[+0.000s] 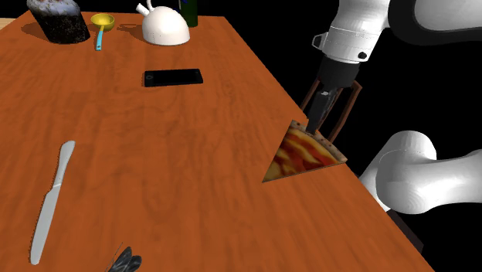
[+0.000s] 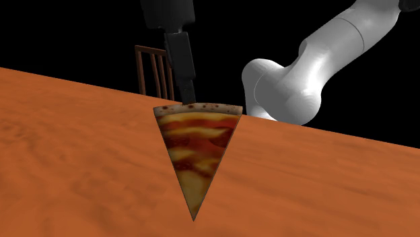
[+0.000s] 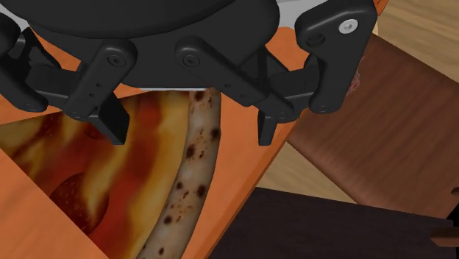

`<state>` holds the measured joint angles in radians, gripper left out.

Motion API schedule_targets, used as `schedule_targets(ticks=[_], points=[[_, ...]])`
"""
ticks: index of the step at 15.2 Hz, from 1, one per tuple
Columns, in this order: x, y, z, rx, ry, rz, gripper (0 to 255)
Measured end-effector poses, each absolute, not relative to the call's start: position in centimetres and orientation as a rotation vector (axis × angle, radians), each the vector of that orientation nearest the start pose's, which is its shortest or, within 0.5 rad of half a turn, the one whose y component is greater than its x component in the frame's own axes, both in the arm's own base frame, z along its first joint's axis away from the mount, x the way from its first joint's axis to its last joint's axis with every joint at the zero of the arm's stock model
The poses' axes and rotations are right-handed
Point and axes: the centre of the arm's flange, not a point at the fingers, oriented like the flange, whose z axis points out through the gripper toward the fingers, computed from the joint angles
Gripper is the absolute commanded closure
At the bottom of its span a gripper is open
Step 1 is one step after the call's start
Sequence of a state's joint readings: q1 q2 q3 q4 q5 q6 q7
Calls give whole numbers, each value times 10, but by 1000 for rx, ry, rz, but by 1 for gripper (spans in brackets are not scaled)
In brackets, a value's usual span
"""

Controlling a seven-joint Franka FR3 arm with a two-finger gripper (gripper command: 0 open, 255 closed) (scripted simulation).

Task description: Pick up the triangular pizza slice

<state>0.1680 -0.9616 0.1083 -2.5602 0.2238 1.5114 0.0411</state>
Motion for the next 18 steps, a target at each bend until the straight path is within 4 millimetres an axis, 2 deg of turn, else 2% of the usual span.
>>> schedule_targets(ticks=[2,3,13,18], points=[[235,99,527,-3002,-284,162,0],[235,99,525,-3002,-284,162,255],[235,100,523,-3002,-283,160,255],[236,100,543,-3002,-284,161,255]])
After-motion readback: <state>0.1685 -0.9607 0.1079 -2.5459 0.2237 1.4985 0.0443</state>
